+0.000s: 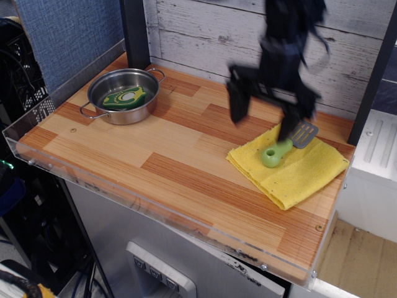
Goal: Place the green handled spatula on the yellow cloth.
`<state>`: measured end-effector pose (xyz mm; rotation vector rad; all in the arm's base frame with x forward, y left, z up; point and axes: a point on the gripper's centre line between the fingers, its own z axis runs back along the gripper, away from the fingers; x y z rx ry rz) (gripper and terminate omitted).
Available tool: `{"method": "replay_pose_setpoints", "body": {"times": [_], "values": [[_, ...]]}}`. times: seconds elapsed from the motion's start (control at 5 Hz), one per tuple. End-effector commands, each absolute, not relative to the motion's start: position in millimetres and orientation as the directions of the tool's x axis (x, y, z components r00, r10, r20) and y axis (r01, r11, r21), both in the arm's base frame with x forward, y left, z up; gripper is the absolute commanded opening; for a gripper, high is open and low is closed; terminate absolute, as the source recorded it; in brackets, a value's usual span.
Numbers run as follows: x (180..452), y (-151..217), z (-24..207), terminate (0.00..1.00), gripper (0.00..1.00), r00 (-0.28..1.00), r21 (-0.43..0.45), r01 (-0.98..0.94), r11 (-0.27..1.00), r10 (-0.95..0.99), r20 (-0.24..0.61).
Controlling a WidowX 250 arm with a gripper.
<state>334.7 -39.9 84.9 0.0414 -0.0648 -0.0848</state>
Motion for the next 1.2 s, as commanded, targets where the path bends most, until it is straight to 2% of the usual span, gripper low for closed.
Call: {"method": "replay_pose_setpoints", "body": {"times": [0.0, 0.2, 0.4, 1.0], "values": [[312.0, 32.4, 164.7, 0.00, 1.00, 0.990, 0.005, -0.029, 1.000, 0.028, 0.141], [303.7, 55.3, 168.3, 0.00, 1.00, 0.992, -0.025, -0.001, 1.000, 0.005, 0.129], [307.3, 60.3, 160.9, 0.00, 1.00, 0.987, 0.023, 0.098, 0.995, -0.101, 0.127], [307.3, 60.3, 160.9, 0.00, 1.00, 0.987, 0.023, 0.098, 0.995, -0.101, 0.127]]}}
